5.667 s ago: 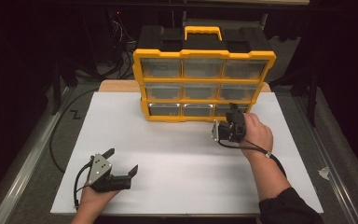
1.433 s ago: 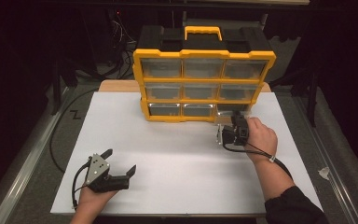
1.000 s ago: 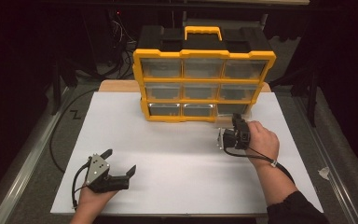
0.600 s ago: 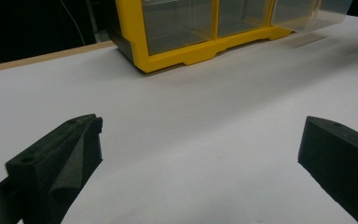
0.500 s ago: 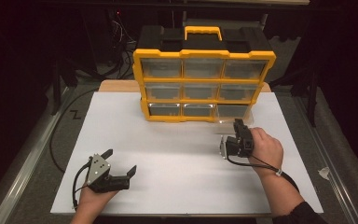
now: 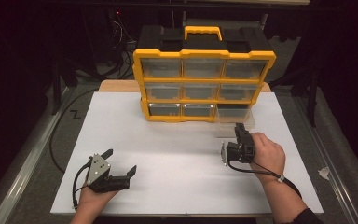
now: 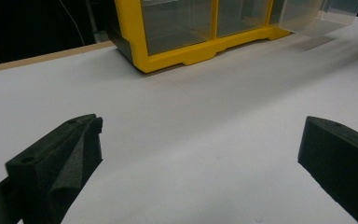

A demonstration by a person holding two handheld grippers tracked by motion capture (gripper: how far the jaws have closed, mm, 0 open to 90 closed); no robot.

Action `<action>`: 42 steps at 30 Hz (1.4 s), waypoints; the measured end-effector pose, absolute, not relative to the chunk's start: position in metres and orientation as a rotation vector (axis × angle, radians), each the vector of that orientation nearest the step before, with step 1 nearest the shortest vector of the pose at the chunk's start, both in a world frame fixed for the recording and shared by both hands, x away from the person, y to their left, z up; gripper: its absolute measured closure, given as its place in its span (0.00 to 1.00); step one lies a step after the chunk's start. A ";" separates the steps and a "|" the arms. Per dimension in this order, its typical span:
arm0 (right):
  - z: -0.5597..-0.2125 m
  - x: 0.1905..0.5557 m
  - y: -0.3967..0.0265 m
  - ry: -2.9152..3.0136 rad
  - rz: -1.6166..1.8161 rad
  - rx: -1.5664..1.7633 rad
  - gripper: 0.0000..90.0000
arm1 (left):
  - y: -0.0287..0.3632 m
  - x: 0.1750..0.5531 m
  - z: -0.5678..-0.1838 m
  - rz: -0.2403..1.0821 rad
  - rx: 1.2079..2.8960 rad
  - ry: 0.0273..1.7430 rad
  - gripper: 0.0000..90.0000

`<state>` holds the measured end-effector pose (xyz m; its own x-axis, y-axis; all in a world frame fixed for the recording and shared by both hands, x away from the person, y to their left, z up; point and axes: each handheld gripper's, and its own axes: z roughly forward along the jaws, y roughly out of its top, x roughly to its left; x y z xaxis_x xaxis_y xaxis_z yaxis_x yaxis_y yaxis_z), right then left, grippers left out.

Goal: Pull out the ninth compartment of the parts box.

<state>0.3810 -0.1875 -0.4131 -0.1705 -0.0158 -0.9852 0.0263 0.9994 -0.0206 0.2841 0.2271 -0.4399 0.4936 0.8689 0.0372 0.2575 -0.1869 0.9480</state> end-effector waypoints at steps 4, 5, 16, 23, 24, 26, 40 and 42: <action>-0.415 0.379 -0.187 1.745 -0.038 0.013 0.86 | 0.227 0.284 -0.440 0.743 1.710 0.965 0.00; -0.416 0.379 -0.187 1.743 -0.034 0.010 0.86 | 0.227 0.284 -0.440 0.743 1.711 0.964 0.00; -0.415 0.378 -0.187 1.742 -0.038 0.007 0.86 | 0.227 0.284 -0.440 0.743 1.710 0.964 0.00; -0.414 0.378 -0.188 1.749 -0.031 0.010 0.82 | 0.227 0.284 -0.440 0.741 1.710 0.964 0.00; -0.413 0.377 -0.187 1.753 -0.027 0.022 0.80 | 0.227 0.284 -0.440 0.741 1.710 0.964 0.00; -0.411 0.377 -0.187 1.758 -0.007 0.015 0.75 | 0.227 0.284 -0.440 0.741 1.710 0.964 0.00; -0.413 0.355 -0.184 1.827 0.035 0.026 0.53 | 0.227 0.283 -0.439 0.740 1.707 0.953 0.00; -0.417 0.350 -0.184 1.834 0.037 0.038 0.51 | 0.227 0.283 -0.439 0.739 1.709 0.950 0.00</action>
